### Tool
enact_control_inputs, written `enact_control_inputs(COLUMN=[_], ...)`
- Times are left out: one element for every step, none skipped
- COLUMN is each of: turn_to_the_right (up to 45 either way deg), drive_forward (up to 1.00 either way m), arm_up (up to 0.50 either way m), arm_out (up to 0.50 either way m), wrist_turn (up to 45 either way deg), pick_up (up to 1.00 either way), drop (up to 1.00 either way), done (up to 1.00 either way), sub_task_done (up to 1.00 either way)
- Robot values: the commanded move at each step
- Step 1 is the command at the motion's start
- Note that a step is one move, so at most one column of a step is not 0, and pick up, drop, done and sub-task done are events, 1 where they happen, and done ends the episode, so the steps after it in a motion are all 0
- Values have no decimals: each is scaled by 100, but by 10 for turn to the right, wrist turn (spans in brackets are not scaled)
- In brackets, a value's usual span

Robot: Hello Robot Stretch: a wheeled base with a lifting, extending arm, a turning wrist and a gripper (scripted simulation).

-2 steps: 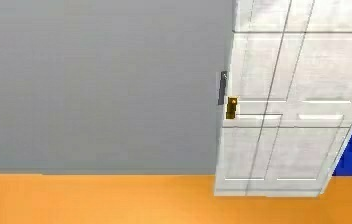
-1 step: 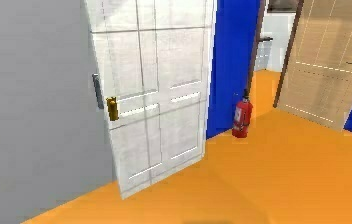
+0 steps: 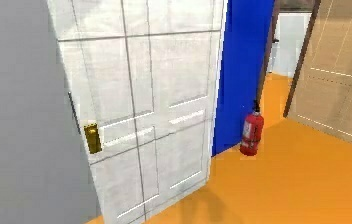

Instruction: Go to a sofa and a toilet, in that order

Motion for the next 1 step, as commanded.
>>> enact_control_inputs(turn_to_the_right=[-450], drive_forward=[0], arm_up=[0], arm_out=[0], wrist_turn=[0], pick_up=[0], drop=[0], done=[0], sub_task_done=[0])
